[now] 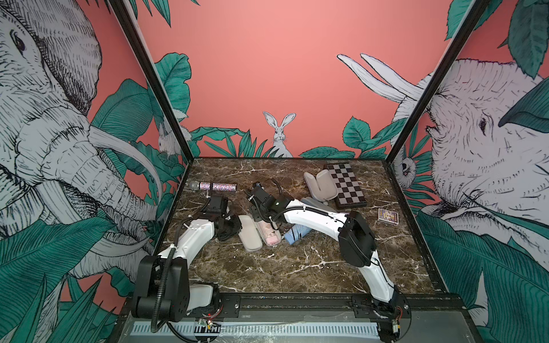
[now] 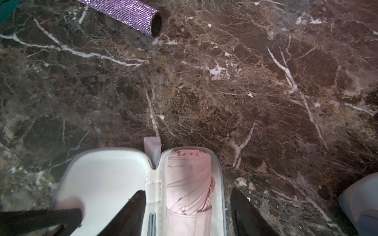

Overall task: Put umbrellas into zippered umbrella sleeves
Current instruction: Place the umbrella in the umbrella sleeve, then close the umbrella sleeve at the center of the board.

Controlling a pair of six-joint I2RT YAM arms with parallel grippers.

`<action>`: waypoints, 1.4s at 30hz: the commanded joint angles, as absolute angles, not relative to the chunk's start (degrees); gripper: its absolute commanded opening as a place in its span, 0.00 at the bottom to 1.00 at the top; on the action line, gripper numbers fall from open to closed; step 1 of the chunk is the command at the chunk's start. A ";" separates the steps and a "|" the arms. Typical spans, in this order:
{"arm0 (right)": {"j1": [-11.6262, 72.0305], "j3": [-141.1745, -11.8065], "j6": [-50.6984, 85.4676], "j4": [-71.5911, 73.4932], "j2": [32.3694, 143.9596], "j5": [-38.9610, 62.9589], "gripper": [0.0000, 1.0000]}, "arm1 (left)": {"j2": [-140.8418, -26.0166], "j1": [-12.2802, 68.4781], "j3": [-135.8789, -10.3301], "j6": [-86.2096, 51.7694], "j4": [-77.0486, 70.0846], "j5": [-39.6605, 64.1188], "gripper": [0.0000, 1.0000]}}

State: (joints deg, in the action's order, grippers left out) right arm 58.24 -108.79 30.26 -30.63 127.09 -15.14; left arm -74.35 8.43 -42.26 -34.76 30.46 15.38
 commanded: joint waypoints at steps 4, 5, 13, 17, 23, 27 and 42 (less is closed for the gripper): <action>58.54 -107.52 33.12 -32.45 131.33 -11.56 0.51 | -74.16 8.53 -44.27 -33.71 31.60 15.83 0.00; 58.60 -106.07 33.94 -32.07 130.94 -10.86 0.48 | -74.25 8.55 -44.59 -33.51 31.71 15.75 0.00; 58.91 -104.15 35.37 -31.49 129.43 -9.52 0.46 | -75.59 8.53 -49.39 -32.45 33.02 16.27 0.02; 57.05 -103.77 34.57 -30.15 123.90 -6.01 0.65 | -74.20 8.53 -50.51 -31.29 33.32 18.31 0.34; 52.29 -92.28 35.62 -23.59 114.16 -0.20 0.72 | -75.87 8.39 -47.70 -32.68 28.79 24.72 0.53; 50.76 -85.77 37.11 -20.92 113.09 3.22 0.72 | -75.50 8.38 -46.63 -35.35 24.27 29.17 0.58; 45.53 -69.87 51.93 -0.59 112.31 22.10 0.73 | -77.72 11.11 -43.40 -45.95 9.46 37.44 0.66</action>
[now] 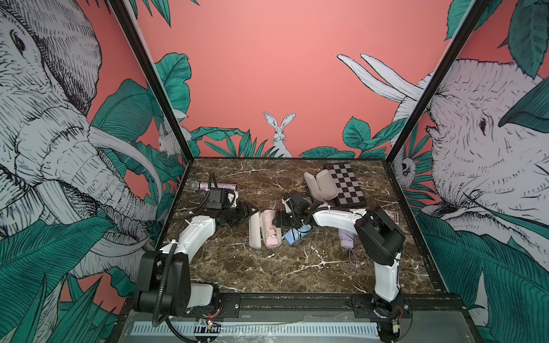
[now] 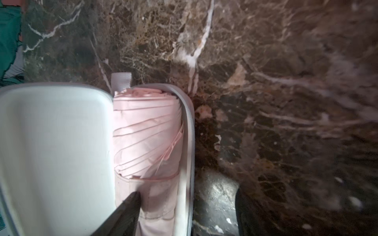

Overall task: Put umbrellas into zippered umbrella sleeves
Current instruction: Close the umbrella sleeve at the center of the board.

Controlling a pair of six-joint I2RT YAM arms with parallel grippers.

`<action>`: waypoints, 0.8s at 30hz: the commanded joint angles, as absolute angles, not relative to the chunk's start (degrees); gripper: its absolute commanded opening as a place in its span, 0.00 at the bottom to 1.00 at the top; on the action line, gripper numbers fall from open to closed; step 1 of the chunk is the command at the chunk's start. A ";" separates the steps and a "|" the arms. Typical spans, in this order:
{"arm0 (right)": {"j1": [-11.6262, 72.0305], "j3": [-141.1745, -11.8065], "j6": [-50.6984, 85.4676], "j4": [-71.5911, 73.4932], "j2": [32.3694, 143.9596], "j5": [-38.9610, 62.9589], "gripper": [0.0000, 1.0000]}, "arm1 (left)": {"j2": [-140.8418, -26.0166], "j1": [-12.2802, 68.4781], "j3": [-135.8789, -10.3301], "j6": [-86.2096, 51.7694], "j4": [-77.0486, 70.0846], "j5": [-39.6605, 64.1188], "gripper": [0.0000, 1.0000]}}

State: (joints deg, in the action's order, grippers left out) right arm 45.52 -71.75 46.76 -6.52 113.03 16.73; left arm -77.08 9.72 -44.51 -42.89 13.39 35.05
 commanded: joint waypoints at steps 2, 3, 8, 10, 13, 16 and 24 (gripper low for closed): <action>45.36 -68.34 54.80 3.31 111.95 23.88 0.73 | -78.43 12.39 -43.92 -46.67 8.48 37.13 0.66; 45.22 -67.34 56.06 5.30 111.71 24.39 0.74 | -78.63 12.92 -44.18 -46.96 8.16 36.87 0.65; 44.23 -64.16 60.89 11.56 111.42 26.56 0.75 | -80.51 15.09 -45.06 -48.40 6.09 36.12 0.66; 43.66 -61.92 63.24 15.99 110.93 27.27 0.75 | -81.56 15.29 -45.36 -47.42 6.33 35.40 0.65; 42.25 -57.27 69.34 27.81 110.42 29.05 0.80 | -83.14 15.29 -44.30 -46.10 5.61 34.95 0.61; 42.01 -57.92 70.03 29.54 111.57 31.59 0.83 | -84.19 15.31 -42.27 -47.04 1.70 35.42 0.53; 43.02 -59.76 66.18 24.63 114.29 32.24 0.92 | -88.05 15.30 -40.13 -49.39 -5.83 35.64 0.36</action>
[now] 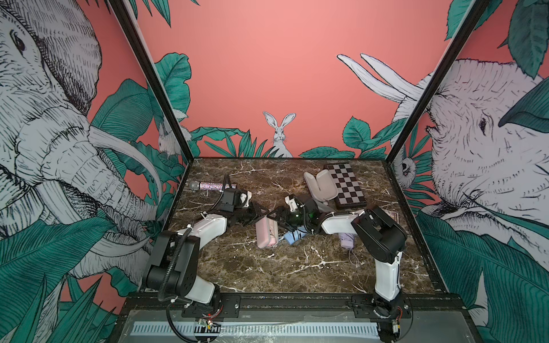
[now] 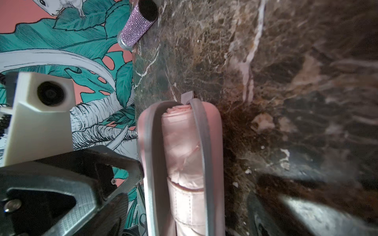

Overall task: Put umbrellas into zippered umbrella sleeves
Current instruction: Close the umbrella sleeve at the center of the board.

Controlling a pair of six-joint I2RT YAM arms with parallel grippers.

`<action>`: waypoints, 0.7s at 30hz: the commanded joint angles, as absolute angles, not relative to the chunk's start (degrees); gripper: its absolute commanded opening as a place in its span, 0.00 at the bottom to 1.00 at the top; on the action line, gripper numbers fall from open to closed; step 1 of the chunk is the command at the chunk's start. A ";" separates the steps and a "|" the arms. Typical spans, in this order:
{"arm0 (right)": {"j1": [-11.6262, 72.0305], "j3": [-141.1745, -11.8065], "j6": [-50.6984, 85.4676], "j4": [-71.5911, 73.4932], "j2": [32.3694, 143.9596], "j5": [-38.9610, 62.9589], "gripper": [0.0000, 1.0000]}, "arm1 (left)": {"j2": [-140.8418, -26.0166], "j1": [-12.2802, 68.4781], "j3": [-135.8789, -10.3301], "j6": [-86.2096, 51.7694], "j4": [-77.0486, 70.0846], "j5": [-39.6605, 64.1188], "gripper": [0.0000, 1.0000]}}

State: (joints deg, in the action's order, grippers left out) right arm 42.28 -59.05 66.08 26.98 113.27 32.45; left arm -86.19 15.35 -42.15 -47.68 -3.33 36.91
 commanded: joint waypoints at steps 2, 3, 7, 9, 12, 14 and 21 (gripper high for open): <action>43.48 -59.90 64.45 22.53 113.70 31.43 0.92 | -88.91 15.29 -40.11 -50.43 -7.69 36.15 0.34; 43.72 -59.92 63.89 21.80 113.54 31.13 0.92 | -89.11 15.27 -40.17 -50.68 -8.31 36.36 0.34; 45.36 -60.71 61.63 19.27 113.46 30.44 0.92 | -90.30 15.31 -41.25 -51.67 -9.61 36.71 0.34; 45.95 -61.34 61.51 18.88 114.47 30.46 0.92 | -90.98 15.29 -41.65 -51.64 -9.62 37.12 0.34; 46.15 -61.92 59.77 16.30 115.15 29.19 0.91 | -90.79 15.16 -42.04 -50.56 -8.19 36.92 0.34; 46.14 -63.15 55.99 10.27 114.34 26.71 0.90 | -89.29 14.71 -43.31 -49.19 -5.42 37.10 0.35; 46.01 -68.98 48.46 -3.89 115.30 23.16 0.80 | -79.33 10.26 -48.17 -43.20 8.93 35.67 0.48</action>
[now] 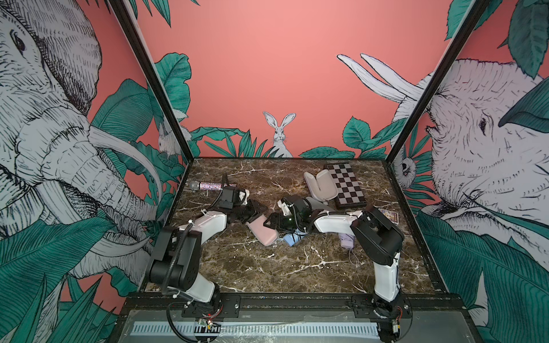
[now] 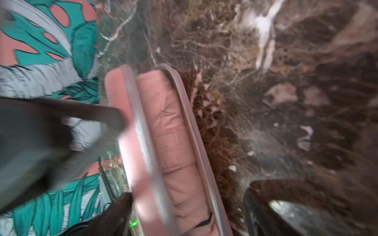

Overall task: Put umbrellas into zippered umbrella sleeves
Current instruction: Close the umbrella sleeve at the center of the board, then adjust the umbrella sleeve at the center of the board.

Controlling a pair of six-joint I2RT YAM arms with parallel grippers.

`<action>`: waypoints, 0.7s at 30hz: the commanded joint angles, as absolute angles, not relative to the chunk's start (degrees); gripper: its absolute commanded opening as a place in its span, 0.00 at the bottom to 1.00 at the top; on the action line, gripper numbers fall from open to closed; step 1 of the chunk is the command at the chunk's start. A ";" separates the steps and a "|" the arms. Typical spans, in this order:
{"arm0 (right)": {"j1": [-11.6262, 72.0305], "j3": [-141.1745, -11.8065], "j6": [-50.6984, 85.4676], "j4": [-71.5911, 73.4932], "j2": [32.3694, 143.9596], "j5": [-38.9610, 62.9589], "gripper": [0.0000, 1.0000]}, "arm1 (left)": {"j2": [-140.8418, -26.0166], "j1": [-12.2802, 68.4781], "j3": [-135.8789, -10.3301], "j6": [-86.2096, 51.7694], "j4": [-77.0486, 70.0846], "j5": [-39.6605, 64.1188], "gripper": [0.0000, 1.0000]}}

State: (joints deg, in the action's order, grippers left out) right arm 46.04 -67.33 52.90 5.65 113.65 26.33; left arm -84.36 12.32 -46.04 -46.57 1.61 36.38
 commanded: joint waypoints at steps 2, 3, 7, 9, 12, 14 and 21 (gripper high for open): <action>45.85 -69.84 47.78 -5.21 115.95 22.79 0.77 | -76.56 8.35 -47.19 -41.76 12.42 35.45 0.50; 45.80 -70.00 47.66 -5.19 116.11 22.75 0.75 | -75.41 8.01 -46.74 -40.73 14.77 34.98 0.50; 45.36 -70.77 47.38 -5.07 116.47 23.71 0.67 | -70.93 8.83 -42.04 -38.08 23.45 28.80 0.56; 45.35 -71.39 47.46 -4.40 116.89 25.05 0.64 | -68.96 9.56 -37.40 -39.38 22.60 27.15 0.59; 45.44 -72.33 47.72 -4.12 117.67 27.09 0.63 | -68.64 11.25 -31.48 -42.93 15.09 26.62 0.63; 45.53 -72.68 47.56 -4.43 117.69 27.75 0.65 | -70.84 12.51 -30.51 -44.46 10.53 26.81 0.61; 46.91 -72.15 48.03 -1.19 117.03 35.68 0.80 | -77.95 15.82 -30.27 -51.00 -3.19 29.24 0.45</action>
